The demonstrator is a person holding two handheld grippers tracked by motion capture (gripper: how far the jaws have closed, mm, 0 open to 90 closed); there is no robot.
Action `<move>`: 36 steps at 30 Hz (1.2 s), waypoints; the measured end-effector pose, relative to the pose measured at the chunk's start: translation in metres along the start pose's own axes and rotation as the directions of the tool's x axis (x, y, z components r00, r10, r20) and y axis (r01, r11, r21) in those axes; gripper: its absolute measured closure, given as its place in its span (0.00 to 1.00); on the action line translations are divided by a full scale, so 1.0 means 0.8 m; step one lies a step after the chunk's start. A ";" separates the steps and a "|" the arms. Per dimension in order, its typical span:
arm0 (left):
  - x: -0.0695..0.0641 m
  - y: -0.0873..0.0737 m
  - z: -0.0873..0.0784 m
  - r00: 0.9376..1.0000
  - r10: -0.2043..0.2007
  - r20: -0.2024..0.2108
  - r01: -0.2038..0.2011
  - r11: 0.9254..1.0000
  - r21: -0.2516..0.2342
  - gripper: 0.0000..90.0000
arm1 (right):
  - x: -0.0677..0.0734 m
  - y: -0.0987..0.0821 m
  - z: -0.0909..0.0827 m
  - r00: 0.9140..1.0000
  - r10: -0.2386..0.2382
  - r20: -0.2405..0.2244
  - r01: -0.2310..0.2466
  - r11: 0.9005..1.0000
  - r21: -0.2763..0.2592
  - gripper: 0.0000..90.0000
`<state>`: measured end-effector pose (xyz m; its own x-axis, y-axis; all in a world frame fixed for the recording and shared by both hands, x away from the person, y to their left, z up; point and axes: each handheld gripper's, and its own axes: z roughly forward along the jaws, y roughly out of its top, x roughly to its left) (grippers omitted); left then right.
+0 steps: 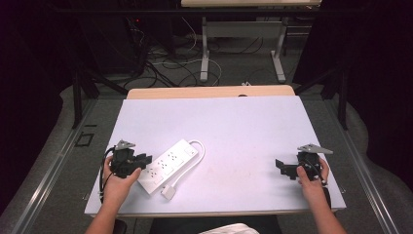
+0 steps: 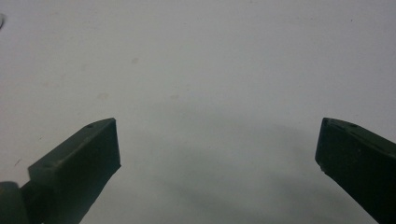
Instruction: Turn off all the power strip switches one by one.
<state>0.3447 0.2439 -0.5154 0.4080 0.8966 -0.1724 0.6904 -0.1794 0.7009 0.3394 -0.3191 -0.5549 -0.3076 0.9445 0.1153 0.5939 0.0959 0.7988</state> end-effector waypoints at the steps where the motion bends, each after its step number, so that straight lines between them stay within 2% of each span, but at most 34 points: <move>1: 0.001 -0.001 0.000 1.000 -0.007 -0.005 0.007 1.000 -0.009 0.72 | 0.000 0.000 0.000 1.000 0.000 0.000 0.000 1.000 0.000 0.00; 5: 0.007 -0.003 0.002 1.000 -0.006 -0.019 0.006 1.000 -0.009 0.64 | 0.000 0.000 0.000 1.000 -0.001 0.001 0.001 1.000 0.001 0.00; 7: 0.009 -0.006 0.002 0.998 0.034 -0.055 -0.035 0.999 -0.008 0.60 | 0.000 0.000 0.000 1.000 0.001 0.001 -0.001 1.000 0.000 0.00; 9: 0.011 -0.008 0.003 0.995 0.054 -0.079 -0.056 0.998 -0.021 0.57 | 0.000 0.000 0.000 1.000 0.000 -0.001 0.000 1.000 0.002 0.00; 14: 0.016 -0.009 0.000 0.992 0.075 -0.101 -0.079 0.996 -0.029 0.51 | 0.000 0.000 0.001 1.000 -0.012 -0.003 0.012 1.000 0.000 0.00; 15: 0.017 -0.010 0.000 0.991 0.087 -0.105 -0.093 0.994 -0.051 0.51 | 0.000 0.000 0.001 1.000 -0.013 -0.003 0.013 1.000 -0.001 0.00; 16: 0.020 -0.010 -0.001 0.989 0.102 -0.104 -0.108 0.993 -0.051 0.50 | -0.001 0.000 0.000 1.000 -0.018 -0.002 0.018 1.000 -0.002 0.00; 19: 0.028 -0.012 -0.004 0.989 0.103 -0.103 -0.110 0.992 -0.063 0.48 | -0.001 0.000 0.000 1.000 -0.005 -0.001 0.005 1.000 -0.002 0.00; 21: 0.032 -0.014 -0.004 0.991 0.083 -0.106 -0.093 0.991 -0.097 0.49 | 0.000 0.000 0.000 1.000 -0.005 -0.002 0.005 1.000 0.001 0.00; 24: 0.041 -0.017 -0.005 0.993 0.048 -0.107 -0.059 0.994 -0.095 0.46 | 0.000 0.000 0.001 1.000 -0.021 -0.002 0.021 1.000 -0.001 0.00; 27: 0.050 -0.019 -0.006 0.995 0.004 -0.097 -0.016 0.993 -0.119 0.37 | 0.001 0.000 0.002 1.000 -0.012 -0.002 0.012 1.000 0.003 0.00; 32: 0.059 -0.021 -0.003 0.995 -0.054 -0.082 0.043 0.991 -0.129 0.20 | 0.001 0.000 0.002 1.000 -0.013 -0.003 0.013 1.000 0.007 0.00; 33: 0.060 -0.021 -0.003 0.995 -0.051 -0.087 0.041 0.992 -0.120 0.18 | 0.001 0.000 0.002 1.000 -0.012 -0.002 0.012 1.000 0.007 0.00; 36: 0.063 -0.022 -0.002 0.993 -0.078 -0.093 0.063 0.987 -0.148 0.15 | 0.001 0.000 0.002 1.000 -0.008 -0.004 0.008 1.000 0.008 0.00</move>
<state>0.3523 0.2927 -0.5354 0.2961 0.9414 -0.1616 0.6189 -0.0603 0.7831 0.3404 -0.3177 -0.5558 -0.3149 0.9426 0.1114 0.5971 0.1055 0.7952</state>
